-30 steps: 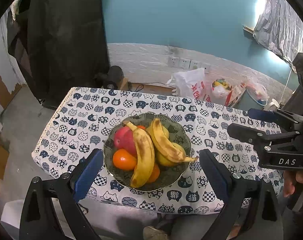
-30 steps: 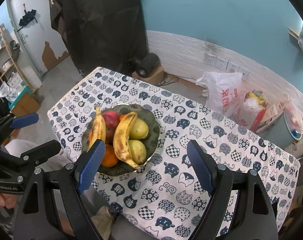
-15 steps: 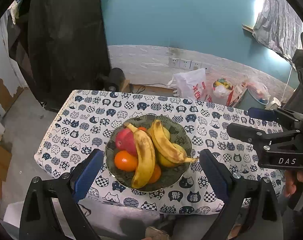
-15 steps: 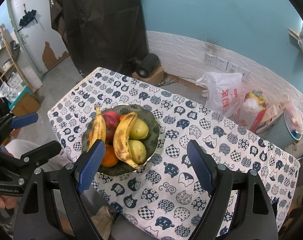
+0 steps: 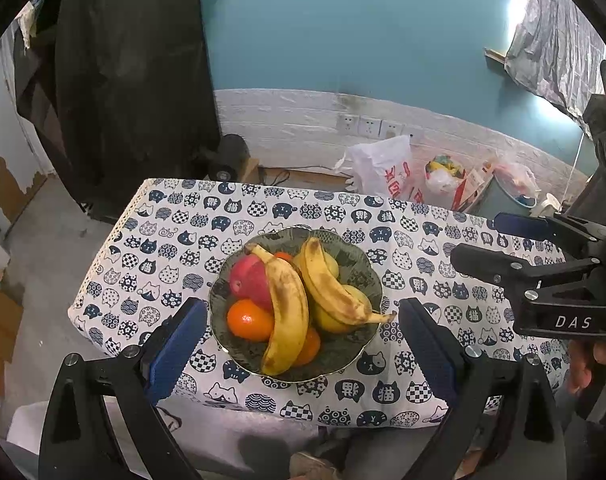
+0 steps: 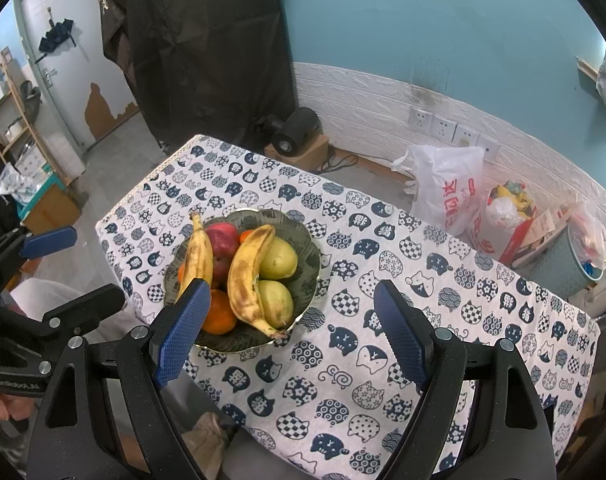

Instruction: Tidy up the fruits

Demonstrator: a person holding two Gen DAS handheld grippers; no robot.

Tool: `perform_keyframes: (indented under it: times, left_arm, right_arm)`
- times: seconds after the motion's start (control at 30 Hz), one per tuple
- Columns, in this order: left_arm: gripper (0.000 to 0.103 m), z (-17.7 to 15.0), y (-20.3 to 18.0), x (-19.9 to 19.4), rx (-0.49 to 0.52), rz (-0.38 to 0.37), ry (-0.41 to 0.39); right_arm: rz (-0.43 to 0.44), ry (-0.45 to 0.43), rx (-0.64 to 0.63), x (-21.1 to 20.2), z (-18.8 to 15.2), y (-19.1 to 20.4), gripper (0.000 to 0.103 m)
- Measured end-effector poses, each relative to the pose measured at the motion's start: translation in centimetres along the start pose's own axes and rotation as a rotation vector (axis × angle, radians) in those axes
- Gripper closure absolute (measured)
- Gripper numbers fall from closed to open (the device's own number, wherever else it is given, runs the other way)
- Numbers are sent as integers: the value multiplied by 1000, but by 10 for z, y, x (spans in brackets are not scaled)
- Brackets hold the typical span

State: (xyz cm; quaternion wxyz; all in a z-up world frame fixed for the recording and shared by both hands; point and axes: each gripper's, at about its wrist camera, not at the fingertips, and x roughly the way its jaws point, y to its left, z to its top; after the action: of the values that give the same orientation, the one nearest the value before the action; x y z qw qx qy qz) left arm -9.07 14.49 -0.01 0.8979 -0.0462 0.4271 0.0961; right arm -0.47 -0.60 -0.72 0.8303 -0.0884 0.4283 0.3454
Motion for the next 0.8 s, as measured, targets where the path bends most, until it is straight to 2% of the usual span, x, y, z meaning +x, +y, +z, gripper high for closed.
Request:
perform_keyframes:
  times: [0.8]
  left_arm:
    - [5,-1,1,-1,-4,11,-10]
  right_arm:
    - [-1,0,1,0,0,0,20]
